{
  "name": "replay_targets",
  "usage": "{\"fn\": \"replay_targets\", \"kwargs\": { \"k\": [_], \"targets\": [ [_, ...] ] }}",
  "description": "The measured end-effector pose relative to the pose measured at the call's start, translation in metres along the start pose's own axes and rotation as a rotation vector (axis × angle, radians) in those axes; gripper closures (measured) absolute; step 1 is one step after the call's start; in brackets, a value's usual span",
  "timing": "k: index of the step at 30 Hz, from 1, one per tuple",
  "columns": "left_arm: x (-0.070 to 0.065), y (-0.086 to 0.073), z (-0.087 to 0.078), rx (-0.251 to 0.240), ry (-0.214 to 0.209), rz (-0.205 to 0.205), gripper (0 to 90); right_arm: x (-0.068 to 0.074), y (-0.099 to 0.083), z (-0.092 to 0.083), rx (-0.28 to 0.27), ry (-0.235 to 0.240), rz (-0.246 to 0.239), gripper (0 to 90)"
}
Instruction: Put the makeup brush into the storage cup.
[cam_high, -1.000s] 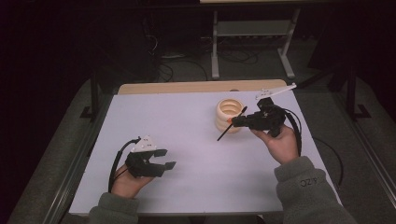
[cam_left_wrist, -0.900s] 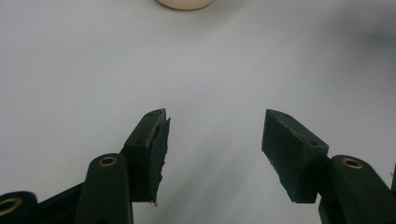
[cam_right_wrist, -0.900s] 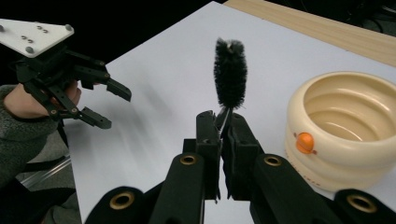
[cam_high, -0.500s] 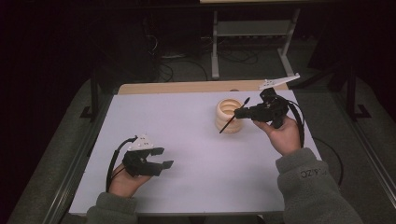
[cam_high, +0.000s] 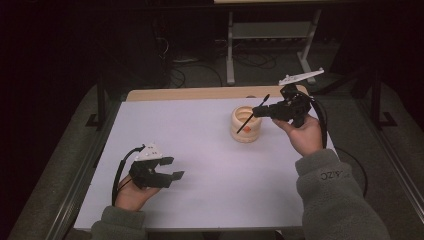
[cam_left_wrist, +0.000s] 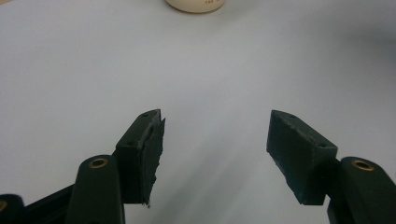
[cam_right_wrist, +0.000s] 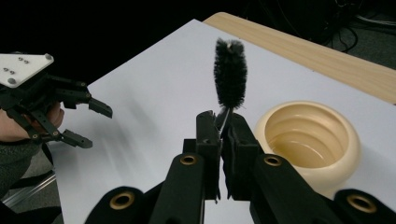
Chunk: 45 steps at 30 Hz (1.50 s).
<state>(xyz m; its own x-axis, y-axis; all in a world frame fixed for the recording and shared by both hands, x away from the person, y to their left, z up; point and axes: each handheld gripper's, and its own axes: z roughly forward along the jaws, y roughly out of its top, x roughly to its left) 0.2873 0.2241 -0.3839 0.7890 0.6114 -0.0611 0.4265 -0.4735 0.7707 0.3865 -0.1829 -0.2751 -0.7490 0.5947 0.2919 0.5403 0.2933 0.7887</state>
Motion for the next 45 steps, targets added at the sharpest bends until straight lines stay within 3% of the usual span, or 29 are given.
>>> {"fn": "replay_targets", "kwargs": {
  "k": [29, 45],
  "targets": [
    [0.006, -0.001, -0.005, 0.0, 0.012, -0.011, 32.8, -0.02, 0.032, 0.001, -0.007, -0.074, 0.025, 84.5],
    [0.007, -0.001, -0.007, -0.011, 0.015, -0.024, 31.6, -0.037, 0.041, 0.012, 0.002, -0.155, 0.064, 84.5]
  ]
}}
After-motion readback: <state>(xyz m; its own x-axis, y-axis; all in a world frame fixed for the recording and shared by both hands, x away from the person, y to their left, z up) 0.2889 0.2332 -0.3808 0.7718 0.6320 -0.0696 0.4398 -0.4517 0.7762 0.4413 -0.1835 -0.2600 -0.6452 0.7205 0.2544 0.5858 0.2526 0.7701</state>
